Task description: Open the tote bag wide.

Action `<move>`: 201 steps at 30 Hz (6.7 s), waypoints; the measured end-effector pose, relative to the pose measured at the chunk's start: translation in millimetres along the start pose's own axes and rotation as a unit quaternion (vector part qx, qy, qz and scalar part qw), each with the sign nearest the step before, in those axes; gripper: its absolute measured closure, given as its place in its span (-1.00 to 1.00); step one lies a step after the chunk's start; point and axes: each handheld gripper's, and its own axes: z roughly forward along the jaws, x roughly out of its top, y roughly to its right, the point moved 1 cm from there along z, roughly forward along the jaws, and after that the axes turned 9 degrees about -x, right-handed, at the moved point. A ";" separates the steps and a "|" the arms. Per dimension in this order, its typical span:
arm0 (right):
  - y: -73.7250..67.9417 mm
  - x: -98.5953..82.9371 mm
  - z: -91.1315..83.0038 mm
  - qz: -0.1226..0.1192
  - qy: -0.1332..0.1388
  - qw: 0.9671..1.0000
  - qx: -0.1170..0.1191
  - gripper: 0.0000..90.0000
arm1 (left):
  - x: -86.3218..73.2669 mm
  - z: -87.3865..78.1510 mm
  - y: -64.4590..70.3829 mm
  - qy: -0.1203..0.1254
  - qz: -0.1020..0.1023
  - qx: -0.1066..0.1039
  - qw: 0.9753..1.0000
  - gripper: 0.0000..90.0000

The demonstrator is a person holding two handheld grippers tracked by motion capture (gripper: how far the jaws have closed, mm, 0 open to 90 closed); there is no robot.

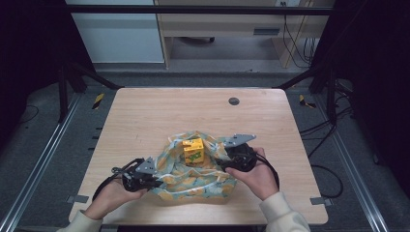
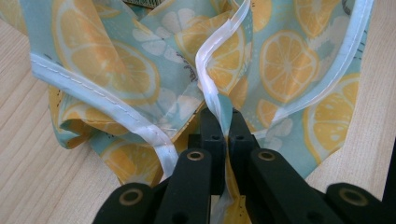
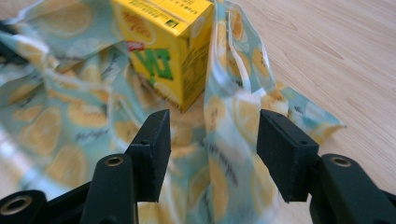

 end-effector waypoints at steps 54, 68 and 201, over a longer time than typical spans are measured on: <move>67.4 35.3 75.2 0.093 -0.029 0.995 -0.037 0.18 | -7.6 13.0 -11.3 0.008 -0.021 0.031 0.999 0.83; 46.1 39.6 3.8 0.058 0.019 0.997 -0.047 -0.37 | 7.8 -17.1 -6.3 0.056 -0.020 0.079 0.995 -0.05; 17.8 -45.8 -15.5 0.036 0.029 0.998 -0.051 -0.61 | 52.0 -18.0 -69.6 0.082 -0.049 0.220 0.971 -0.10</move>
